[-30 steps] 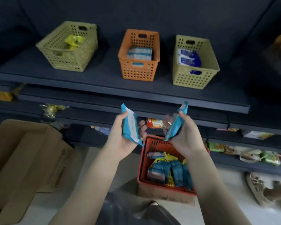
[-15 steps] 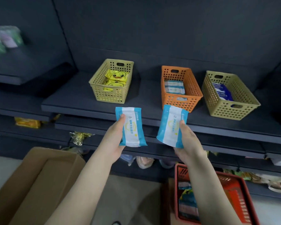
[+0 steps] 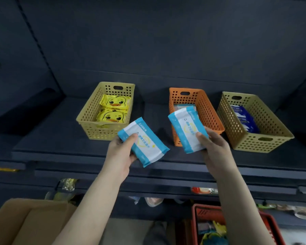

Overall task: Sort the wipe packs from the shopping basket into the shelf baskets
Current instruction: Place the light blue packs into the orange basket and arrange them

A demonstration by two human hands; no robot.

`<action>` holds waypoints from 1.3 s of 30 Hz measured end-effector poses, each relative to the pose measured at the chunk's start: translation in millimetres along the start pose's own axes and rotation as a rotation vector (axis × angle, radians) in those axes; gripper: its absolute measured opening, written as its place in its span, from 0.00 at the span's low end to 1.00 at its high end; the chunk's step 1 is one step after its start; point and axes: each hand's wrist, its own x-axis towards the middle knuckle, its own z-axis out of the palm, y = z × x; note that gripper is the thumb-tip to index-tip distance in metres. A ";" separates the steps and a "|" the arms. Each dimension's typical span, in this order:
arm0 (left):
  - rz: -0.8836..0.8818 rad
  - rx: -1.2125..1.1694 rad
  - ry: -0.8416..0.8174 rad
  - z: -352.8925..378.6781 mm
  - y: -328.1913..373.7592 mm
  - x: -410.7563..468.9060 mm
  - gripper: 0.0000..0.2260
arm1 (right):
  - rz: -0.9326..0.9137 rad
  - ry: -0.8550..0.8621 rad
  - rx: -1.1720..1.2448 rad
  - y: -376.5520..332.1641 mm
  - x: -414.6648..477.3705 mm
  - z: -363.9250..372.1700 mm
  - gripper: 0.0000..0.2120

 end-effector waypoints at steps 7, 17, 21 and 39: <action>0.044 0.050 0.144 71.8 11.6 105.0 0.05 | -0.338 0.174 -0.473 -46.8 153.7 -26.5 0.10; -0.012 0.057 0.149 108.9 6.1 168.8 0.02 | -0.169 0.035 -1.115 -38.3 298.2 -1.3 0.13; 0.006 0.052 0.114 109.8 9.9 184.6 0.04 | -0.035 -0.039 -1.178 -23.5 319.9 21.0 0.13; -0.072 0.023 -0.018 103.7 20.0 217.1 0.10 | -0.036 0.188 -1.238 15.4 316.0 26.3 0.21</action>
